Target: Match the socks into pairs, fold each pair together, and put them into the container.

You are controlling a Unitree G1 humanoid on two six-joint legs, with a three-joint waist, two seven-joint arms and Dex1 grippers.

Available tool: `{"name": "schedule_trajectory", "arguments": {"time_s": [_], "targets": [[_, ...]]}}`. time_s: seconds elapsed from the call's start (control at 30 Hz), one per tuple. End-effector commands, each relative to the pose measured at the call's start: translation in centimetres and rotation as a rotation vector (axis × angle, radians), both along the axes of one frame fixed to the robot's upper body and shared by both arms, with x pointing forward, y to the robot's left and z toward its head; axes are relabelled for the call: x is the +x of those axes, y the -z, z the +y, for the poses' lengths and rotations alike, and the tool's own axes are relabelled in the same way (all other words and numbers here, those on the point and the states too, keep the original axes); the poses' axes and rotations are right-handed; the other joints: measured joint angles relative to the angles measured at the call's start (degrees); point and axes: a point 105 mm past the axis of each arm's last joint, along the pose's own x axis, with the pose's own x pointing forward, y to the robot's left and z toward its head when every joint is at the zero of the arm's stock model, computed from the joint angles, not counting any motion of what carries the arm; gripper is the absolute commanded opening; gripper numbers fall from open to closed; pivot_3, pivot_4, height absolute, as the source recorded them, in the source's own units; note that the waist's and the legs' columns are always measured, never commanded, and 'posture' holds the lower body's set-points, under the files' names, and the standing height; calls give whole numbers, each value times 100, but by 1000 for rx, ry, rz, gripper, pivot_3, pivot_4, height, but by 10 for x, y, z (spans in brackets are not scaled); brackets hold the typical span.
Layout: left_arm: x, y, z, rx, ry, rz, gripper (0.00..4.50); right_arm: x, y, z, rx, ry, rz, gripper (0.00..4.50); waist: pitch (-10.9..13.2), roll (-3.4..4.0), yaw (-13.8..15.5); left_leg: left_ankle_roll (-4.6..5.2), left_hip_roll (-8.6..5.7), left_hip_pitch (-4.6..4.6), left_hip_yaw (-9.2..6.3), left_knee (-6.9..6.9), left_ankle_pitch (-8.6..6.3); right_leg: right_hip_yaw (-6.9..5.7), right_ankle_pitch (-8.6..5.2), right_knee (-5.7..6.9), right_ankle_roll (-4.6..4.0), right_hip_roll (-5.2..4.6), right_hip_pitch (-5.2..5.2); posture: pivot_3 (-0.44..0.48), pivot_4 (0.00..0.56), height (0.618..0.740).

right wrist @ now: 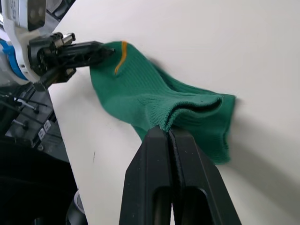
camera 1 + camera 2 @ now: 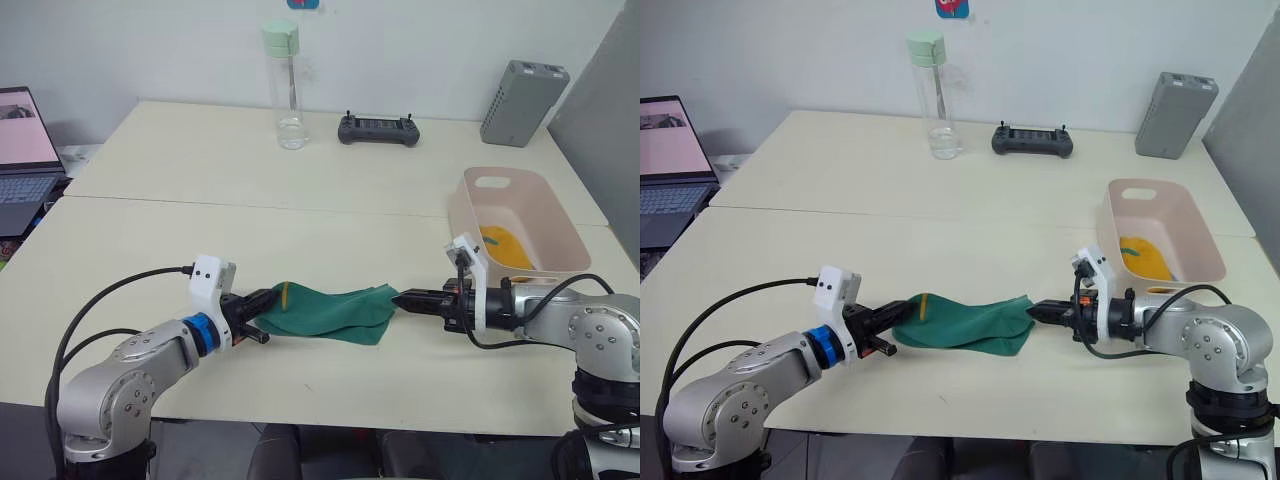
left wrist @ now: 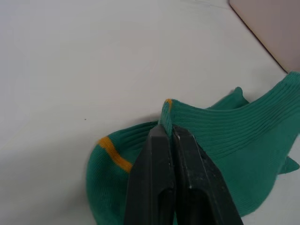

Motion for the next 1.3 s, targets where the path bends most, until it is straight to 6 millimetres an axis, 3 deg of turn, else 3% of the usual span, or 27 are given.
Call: {"name": "schedule_trajectory", "arguments": {"time_s": [0.03, 0.53, 0.9, 1.0, 1.13, 1.3], "targets": [[0, -9, 3, 16, 3, -56, 52, 1, -2, -1, 1, 13, -27, 0, 0, 0, 1, 0, 0, 0, 1, 0, 0, 2, 0, 0, 0, 0, 0, 0, 150, 740], [-3, 2, 11, 40, -15, -69, 52, 16, 27, 7, -65, 57, -25, 0, 0, 0, 3, -1, 2, -3, 4, -13, -2, 0, -10, -2, -7, 0, -7, 0, 150, 740], [-7, 1, 17, 42, -40, -95, 52, 22, 27, 12, -77, 35, -56, 0, 0, 1, 2, -2, 2, -2, 6, -12, -2, 1, -11, -2, -9, 0, -8, 0, 150, 740], [-6, 1, 17, 42, -40, -97, 52, 21, 19, 10, -64, 33, -97, 0, 0, 1, 3, -2, 3, -3, 4, -14, -2, -1, -13, -2, -12, 0, -9, 0, 150, 740], [-5, 1, 15, 36, -34, -97, 0, 19, 10, 4, -46, 45, -120, 887, 0, 0, 4, -2, 2, -2, 5, -12, -2, 1, -12, -2, -10, -1, -8, 0, 150, 740], [-6, 2, 13, 37, -13, -90, 0, 20, 18, 2, -60, 64, -113, 2656, 0, 0, 4, -2, 3, -2, 5, -12, -2, 0, -13, -2, -11, -1, -8, 0, 150, 740]]}}
